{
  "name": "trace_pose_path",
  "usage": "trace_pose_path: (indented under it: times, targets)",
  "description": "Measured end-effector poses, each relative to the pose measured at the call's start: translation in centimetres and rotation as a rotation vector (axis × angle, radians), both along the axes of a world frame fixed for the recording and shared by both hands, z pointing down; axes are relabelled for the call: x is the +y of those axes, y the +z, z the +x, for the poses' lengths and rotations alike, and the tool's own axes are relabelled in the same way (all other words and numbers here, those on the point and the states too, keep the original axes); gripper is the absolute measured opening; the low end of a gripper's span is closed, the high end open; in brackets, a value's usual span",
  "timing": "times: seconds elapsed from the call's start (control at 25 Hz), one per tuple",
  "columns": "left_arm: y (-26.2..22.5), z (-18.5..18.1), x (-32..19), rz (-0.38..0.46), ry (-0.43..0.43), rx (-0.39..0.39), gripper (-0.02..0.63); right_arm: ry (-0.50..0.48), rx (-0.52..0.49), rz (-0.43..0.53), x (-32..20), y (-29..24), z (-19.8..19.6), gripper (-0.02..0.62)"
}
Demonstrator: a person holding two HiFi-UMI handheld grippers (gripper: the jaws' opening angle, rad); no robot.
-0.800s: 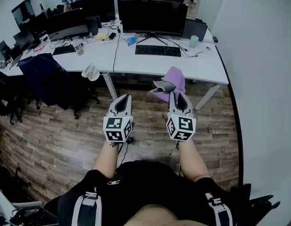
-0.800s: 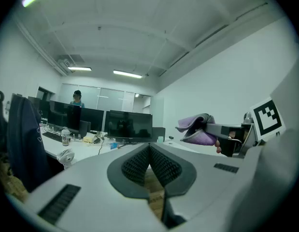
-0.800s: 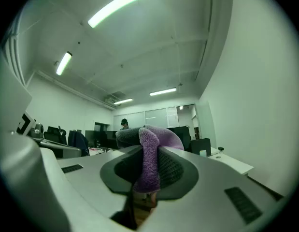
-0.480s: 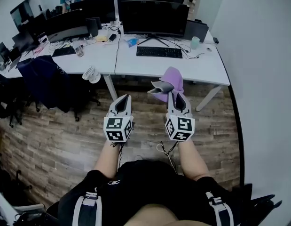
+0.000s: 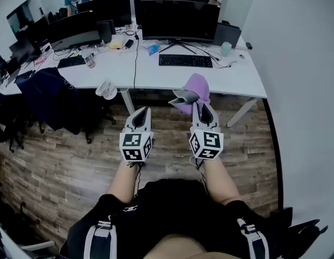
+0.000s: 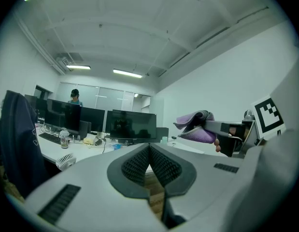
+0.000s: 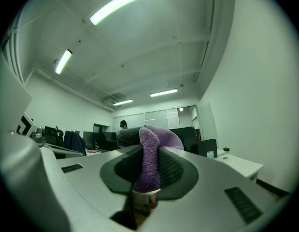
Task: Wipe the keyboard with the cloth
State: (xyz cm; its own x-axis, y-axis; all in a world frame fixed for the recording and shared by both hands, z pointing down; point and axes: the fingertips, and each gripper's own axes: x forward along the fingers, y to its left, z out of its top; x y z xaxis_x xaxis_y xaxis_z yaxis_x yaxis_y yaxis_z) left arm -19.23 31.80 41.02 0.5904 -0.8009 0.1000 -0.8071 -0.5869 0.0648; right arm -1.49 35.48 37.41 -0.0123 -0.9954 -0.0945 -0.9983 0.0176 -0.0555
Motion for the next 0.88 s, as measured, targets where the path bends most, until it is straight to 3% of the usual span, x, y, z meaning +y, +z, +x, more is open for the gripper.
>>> trace_pose_path:
  times: [0.4, 0.88]
  targets:
    - [1.1, 1.5, -5.8, -0.015, 0.011, -0.024, 0.012, 0.026, -0.016, -0.02, -5.8, 1.3, 1.8, 0.091]
    - [0.7, 10.1, -18.4, -0.005, 0.002, -0.076, 0.012, 0.014, -0.049, -0.013, -19.1, 1.2, 10.2, 0.091]
